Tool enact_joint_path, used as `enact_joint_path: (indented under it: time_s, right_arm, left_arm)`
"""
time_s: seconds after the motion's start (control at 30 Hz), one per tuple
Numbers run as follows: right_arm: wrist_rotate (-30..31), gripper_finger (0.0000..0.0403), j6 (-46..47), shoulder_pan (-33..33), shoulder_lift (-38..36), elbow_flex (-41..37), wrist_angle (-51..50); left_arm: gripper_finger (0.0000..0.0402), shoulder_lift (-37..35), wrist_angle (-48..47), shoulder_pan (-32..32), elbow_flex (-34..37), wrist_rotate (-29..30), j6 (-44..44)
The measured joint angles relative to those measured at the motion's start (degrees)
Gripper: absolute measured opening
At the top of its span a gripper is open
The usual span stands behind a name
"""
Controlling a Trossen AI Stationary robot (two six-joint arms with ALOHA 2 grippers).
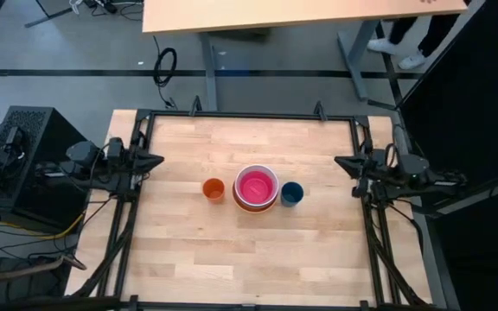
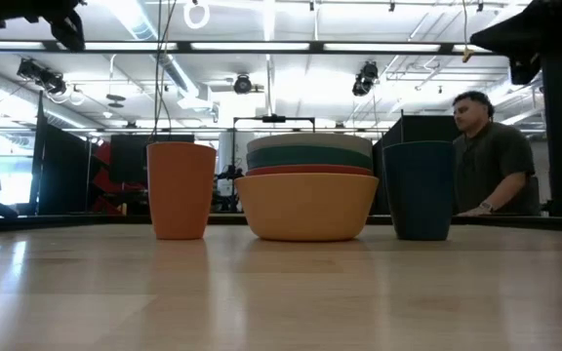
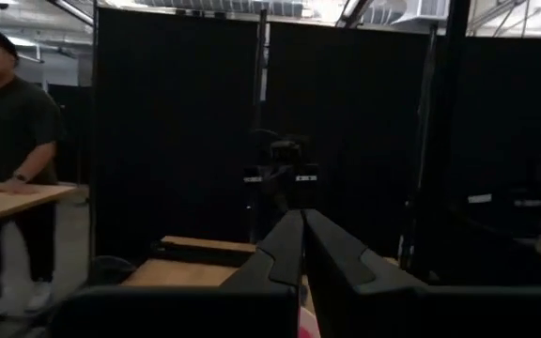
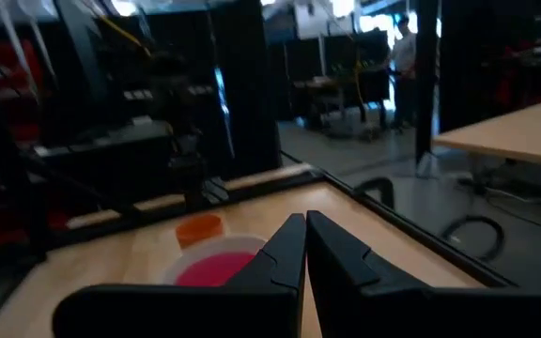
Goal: Nest bowls inside each other
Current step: Return to Home Position
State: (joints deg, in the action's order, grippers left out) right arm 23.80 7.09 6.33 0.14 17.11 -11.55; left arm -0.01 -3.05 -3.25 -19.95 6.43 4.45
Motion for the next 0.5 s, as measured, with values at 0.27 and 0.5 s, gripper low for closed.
enact_joint_path:
  time_s: [0.27, 0.5]
  right_arm:
    - [-0.8, 0.0, 1.33, 0.0, 0.03, -7.5, 8.44]
    - [-1.47, 0.0, 2.5, 0.0, 0.05, -12.77, 13.25]
  left_arm:
    - [0.0, 0.0, 4.06, 0.01, 5.21, -0.68, 0.36]
    - [0.0, 0.0, 6.01, 0.02, 9.0, -1.3, 0.4]
